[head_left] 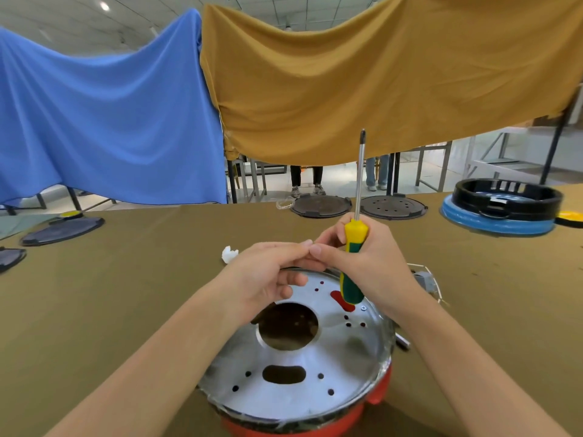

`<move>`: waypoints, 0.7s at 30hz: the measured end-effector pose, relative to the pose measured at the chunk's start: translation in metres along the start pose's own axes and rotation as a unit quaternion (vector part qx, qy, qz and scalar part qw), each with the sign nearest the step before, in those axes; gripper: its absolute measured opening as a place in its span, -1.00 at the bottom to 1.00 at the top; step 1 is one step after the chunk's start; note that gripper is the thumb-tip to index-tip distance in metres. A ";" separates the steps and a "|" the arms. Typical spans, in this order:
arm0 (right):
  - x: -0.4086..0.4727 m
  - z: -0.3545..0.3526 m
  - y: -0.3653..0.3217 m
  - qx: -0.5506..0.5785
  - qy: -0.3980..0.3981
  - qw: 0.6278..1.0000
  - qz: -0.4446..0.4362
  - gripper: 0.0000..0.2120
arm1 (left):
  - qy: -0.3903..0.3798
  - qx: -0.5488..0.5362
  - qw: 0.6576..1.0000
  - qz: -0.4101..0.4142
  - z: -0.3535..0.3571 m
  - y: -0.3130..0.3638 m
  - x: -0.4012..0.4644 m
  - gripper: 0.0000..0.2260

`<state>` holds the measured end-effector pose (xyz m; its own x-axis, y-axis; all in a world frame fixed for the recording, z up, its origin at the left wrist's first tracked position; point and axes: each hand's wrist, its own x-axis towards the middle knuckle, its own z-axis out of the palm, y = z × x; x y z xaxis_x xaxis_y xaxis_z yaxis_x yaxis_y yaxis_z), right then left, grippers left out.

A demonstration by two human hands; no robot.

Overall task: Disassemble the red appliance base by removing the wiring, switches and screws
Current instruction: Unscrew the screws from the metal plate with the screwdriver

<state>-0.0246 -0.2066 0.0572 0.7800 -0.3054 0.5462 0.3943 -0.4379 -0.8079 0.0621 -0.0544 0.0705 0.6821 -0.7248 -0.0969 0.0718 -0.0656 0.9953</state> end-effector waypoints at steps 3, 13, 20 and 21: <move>0.001 0.001 0.000 0.008 -0.015 1.000 0.020 -0.69 | 0.000 0.005 1.000 -0.004 -0.001 -0.001 -0.001 -0.82; 0.000 0.002 0.000 -0.021 -0.025 0.999 -0.012 -0.75 | 0.041 -0.022 0.999 -0.021 -0.004 -0.003 0.000 -0.85; 0.000 0.003 0.001 -0.075 -0.003 0.997 -0.013 -0.73 | 0.056 0.068 0.996 -0.006 -0.001 -0.003 -0.003 -0.80; 0.000 0.002 0.002 -0.077 0.012 0.997 -0.007 -0.74 | 0.062 0.102 0.993 0.002 -0.001 -0.003 -0.003 -0.78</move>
<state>-0.0229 -0.2059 0.0556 0.7625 -0.3170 0.5641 0.3243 -0.5672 -0.7571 0.0605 -0.0510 0.0682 0.7675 -0.6359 -0.0811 -0.0714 -0.2105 0.9750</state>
